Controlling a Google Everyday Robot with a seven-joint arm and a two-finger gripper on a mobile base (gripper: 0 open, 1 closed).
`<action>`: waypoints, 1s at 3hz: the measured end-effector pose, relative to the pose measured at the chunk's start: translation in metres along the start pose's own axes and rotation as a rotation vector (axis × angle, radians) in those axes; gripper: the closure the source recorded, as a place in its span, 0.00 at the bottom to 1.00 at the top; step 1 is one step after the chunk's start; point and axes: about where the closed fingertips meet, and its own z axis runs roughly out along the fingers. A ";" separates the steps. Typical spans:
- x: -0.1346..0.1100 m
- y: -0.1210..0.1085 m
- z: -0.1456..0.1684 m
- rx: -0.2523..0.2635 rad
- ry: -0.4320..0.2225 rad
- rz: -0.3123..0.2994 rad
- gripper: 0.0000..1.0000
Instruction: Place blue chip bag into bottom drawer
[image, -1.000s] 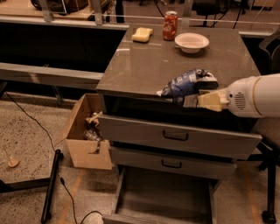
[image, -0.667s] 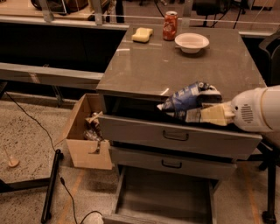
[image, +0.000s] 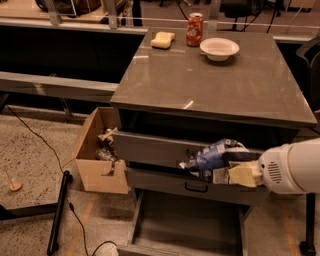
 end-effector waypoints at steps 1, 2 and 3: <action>0.005 -0.003 0.004 0.005 0.006 0.015 1.00; 0.022 -0.012 0.026 0.004 0.019 0.081 1.00; 0.057 -0.038 0.079 -0.023 0.005 0.203 1.00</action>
Offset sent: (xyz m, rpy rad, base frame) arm -0.0019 -0.0162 -0.0951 0.0790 0.1002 -0.2012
